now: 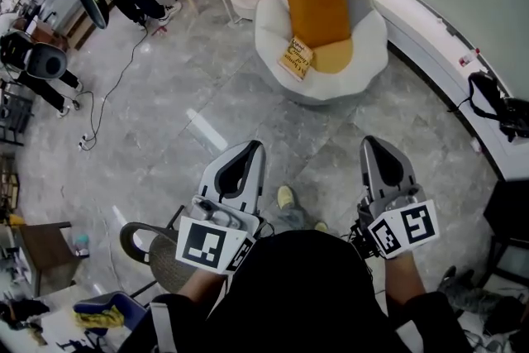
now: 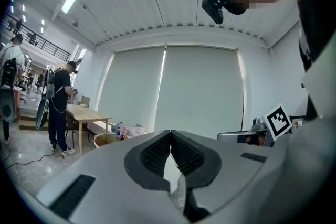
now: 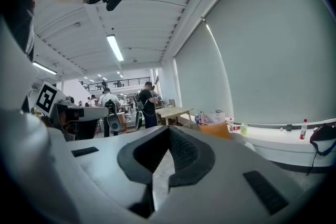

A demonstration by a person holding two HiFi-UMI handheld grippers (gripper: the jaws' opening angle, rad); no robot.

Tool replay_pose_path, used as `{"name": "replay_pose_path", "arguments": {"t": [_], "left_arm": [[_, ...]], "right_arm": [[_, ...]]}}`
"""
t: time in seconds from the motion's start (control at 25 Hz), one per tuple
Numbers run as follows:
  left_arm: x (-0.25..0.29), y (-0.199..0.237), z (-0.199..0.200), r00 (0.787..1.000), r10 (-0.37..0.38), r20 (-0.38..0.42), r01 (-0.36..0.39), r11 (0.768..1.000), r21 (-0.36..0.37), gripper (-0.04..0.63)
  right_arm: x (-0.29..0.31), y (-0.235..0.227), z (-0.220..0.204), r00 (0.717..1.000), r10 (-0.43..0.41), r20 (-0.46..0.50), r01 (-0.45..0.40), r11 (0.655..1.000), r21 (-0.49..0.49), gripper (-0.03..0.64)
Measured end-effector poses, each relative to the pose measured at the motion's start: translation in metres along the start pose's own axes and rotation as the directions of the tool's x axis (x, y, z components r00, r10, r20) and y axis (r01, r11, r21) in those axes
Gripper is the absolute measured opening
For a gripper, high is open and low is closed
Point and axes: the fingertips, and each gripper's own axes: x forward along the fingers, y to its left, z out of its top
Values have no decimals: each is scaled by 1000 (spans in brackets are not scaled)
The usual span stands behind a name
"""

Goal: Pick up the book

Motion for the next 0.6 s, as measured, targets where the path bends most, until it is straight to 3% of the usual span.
{"name": "replay_pose_path", "arguments": {"t": [0.36, 0.6], "left_arm": [[26, 48, -3, 1000, -27, -5, 27, 998, -49, 12], [42, 61, -2, 999, -51, 4, 51, 998, -39, 12]], "right_arm": [[51, -9, 10, 999, -43, 2, 43, 999, -23, 11], [72, -1, 11, 999, -37, -5, 36, 999, -35, 11]]}}
